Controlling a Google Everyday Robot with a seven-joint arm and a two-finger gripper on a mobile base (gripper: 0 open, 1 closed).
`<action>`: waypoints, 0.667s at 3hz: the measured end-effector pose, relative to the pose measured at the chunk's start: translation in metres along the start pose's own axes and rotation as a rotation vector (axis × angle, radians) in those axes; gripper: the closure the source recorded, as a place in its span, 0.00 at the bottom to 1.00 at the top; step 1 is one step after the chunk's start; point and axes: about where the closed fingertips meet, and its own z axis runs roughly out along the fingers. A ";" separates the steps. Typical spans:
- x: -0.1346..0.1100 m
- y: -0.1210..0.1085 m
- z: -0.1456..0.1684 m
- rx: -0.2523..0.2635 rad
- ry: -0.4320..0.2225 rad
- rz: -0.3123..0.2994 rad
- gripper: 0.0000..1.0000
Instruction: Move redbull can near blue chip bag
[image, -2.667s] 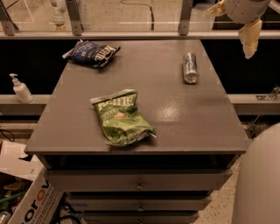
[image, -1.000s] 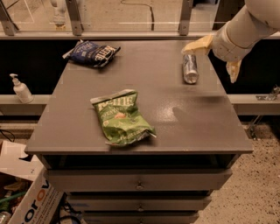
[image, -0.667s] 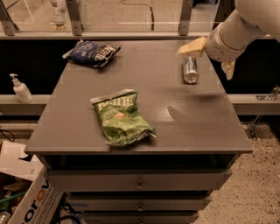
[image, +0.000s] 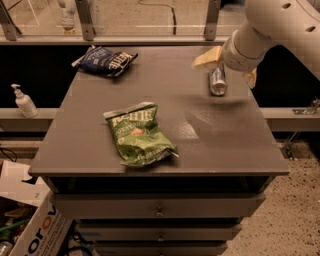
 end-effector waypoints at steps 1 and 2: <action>0.006 -0.004 0.014 -0.015 -0.003 -0.001 0.00; 0.007 -0.010 0.025 -0.025 -0.008 -0.010 0.00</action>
Offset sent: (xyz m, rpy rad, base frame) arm 0.0292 0.0164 -0.0181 -0.0360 0.0125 0.0009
